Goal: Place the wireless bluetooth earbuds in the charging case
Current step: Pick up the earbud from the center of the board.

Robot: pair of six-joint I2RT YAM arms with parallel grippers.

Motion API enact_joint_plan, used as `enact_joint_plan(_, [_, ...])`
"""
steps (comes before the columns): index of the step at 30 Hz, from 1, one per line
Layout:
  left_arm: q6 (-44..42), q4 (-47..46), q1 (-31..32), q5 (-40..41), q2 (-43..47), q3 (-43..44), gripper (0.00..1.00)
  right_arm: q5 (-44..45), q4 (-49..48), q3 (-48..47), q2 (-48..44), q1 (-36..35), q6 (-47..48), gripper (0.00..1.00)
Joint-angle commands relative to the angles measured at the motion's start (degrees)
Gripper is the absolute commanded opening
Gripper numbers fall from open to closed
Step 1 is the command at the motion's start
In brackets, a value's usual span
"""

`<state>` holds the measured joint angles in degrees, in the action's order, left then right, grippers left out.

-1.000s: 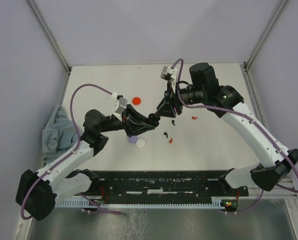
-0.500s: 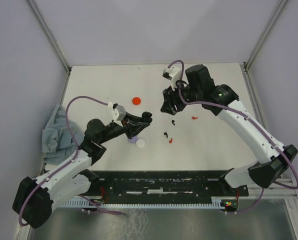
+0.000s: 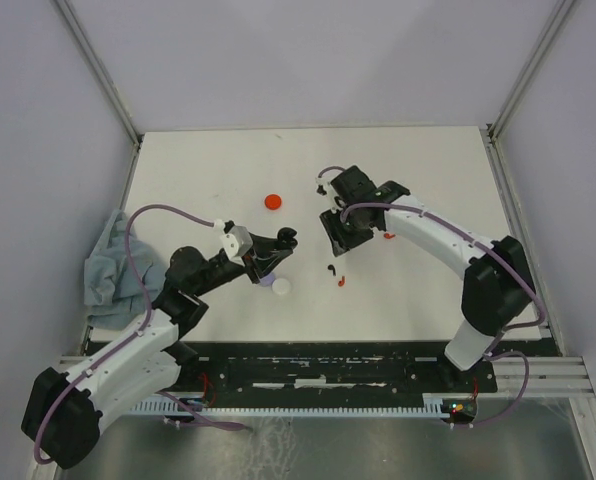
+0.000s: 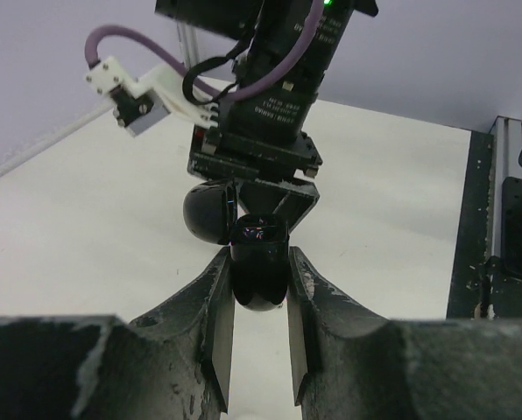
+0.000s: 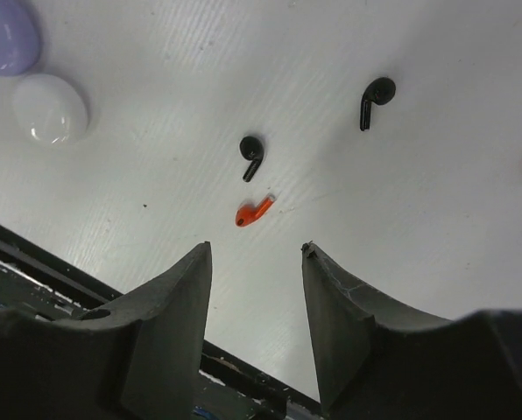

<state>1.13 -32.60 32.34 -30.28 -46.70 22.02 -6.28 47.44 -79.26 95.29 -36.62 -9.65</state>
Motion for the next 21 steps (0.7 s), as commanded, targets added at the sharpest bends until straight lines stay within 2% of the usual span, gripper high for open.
enact_joint_plan(1, [-5.17, -2.65, 0.14, 0.99, 0.25, -0.45, 0.03, 6.51, -3.27, 0.07, 3.84, -1.31, -4.52, 0.54])
enact_joint_plan(5, [-2.63, -4.75, 0.12, 4.27, -0.32, -1.2, 0.03, 7.73, -5.16, 0.38, 7.64, -2.66, -7.68, 0.54])
enact_joint_plan(21, [-4.05, -9.79, 0.09, 5.14, 2.04, -4.53, 0.03, 12.34, -8.8, -1.5, 18.62, -5.65, -13.65, 0.5])
